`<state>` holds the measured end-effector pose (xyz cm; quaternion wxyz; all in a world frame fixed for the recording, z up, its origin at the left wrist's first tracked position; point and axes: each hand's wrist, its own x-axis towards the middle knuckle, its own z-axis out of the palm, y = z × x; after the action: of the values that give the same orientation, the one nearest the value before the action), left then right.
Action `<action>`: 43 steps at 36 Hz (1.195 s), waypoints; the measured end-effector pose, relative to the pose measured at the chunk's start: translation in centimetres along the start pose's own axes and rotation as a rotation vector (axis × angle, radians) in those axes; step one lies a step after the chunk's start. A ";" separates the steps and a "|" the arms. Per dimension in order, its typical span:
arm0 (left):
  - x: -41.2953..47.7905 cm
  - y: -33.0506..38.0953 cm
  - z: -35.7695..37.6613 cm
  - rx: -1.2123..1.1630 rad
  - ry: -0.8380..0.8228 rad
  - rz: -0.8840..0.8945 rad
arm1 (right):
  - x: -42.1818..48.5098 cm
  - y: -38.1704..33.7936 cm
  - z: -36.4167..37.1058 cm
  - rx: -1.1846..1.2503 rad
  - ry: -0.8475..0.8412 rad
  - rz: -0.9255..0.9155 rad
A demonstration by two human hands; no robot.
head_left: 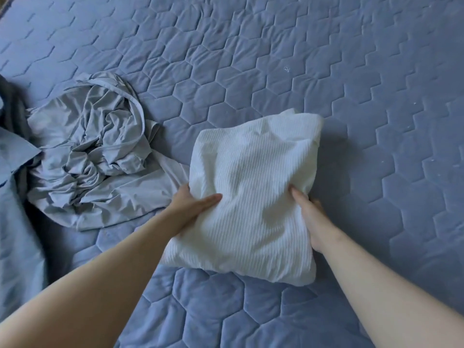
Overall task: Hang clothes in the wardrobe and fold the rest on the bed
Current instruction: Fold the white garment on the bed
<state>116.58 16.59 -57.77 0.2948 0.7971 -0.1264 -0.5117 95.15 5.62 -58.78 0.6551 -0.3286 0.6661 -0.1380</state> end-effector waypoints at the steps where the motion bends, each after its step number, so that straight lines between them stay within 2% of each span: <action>1: 0.3 -0.1 0.2 0.002 -0.001 -0.016 | 0.3 0.0 0.1 0.011 -0.009 -0.002; 5: 1.0 -0.5 0.7 0.041 0.015 -0.059 | 1.0 0.4 0.5 -0.022 -0.003 0.003; 11: 0.7 -0.1 1.0 0.018 0.000 -0.010 | 1.2 0.3 0.5 -0.032 -0.022 0.027; 15: -0.4 0.3 0.6 -0.067 -0.028 -0.092 | 0.6 0.5 0.2 0.010 -0.042 0.021; 21: -3.0 0.8 -0.1 -0.230 -0.065 -0.114 | -1.9 0.2 -0.4 0.064 -0.054 -0.025; 28: -8.5 2.1 -1.0 -0.337 -0.100 -0.069 | -7.4 -0.7 -2.4 0.114 -0.057 -0.067; 32: -12.8 3.5 -1.7 -0.318 -0.162 -0.028 | -11.5 -1.0 -4.5 0.155 -0.055 -0.048; 39: -20.2 5.9 -2.6 -0.308 -0.256 0.007 | -19.0 -2.3 -8.2 0.223 -0.163 -0.038; 43: -24.1 6.6 -2.7 -0.273 -0.309 0.020 | -23.3 -2.6 -10.0 0.252 -0.155 -0.061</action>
<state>108.91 24.37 -35.20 0.3821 0.6604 -0.1076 -0.6374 84.40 15.62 -37.93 0.7362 -0.2737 0.5805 -0.2147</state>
